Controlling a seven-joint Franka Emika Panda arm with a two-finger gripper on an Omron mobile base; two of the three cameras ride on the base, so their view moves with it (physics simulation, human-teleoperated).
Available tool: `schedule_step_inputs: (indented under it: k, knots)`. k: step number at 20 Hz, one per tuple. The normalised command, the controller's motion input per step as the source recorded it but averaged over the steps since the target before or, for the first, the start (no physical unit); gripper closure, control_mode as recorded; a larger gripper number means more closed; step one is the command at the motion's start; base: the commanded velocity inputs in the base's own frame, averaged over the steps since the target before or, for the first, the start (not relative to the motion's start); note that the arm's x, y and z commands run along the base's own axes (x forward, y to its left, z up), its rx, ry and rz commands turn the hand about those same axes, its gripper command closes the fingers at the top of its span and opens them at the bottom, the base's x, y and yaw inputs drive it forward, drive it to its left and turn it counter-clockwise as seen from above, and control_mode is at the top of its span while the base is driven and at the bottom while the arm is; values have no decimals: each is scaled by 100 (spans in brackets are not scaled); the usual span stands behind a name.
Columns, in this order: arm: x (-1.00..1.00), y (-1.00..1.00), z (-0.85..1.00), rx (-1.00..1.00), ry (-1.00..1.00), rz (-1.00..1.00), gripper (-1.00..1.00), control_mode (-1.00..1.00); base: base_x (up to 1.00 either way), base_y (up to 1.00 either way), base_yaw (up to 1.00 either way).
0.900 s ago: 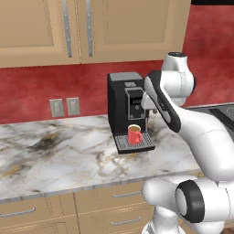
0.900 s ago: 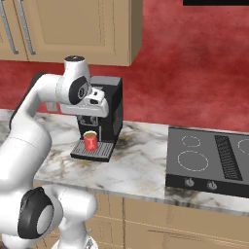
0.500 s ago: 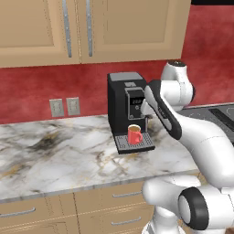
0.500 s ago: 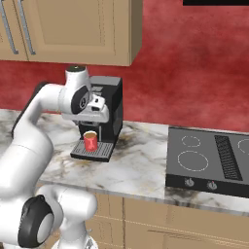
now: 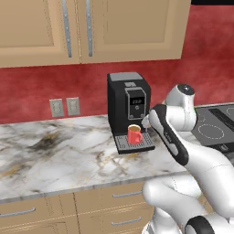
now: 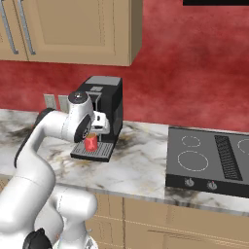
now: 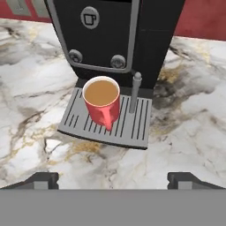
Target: Pick up the brewed coffee from the coffee machine and place it next to the breakfast plate on the dining counter.
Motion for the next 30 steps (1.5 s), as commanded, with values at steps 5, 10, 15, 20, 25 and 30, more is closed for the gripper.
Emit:
schedule_step_inputs:
  k: [5, 10, 15, 20, 25, 30]
  knots:
    - [0, 14, -22, 0, -2, 9, -100, -100, 0, 0, 0]
    - [1, 22, -15, 0, 0, 8, -100, -100, 0, 0, 0]
    - [12, 7, -25, 0, 0, 4, -100, -100, 0, 0, 0]
    - [22, 0, -29, 0, 0, 2, -100, -100, 0, 0, 0]
    - [27, 0, -22, 0, 0, 2, -100, -100, 0, 0, 0]
    - [27, 0, -9, 0, 0, 0, -100, -100, 0, 0, 0]
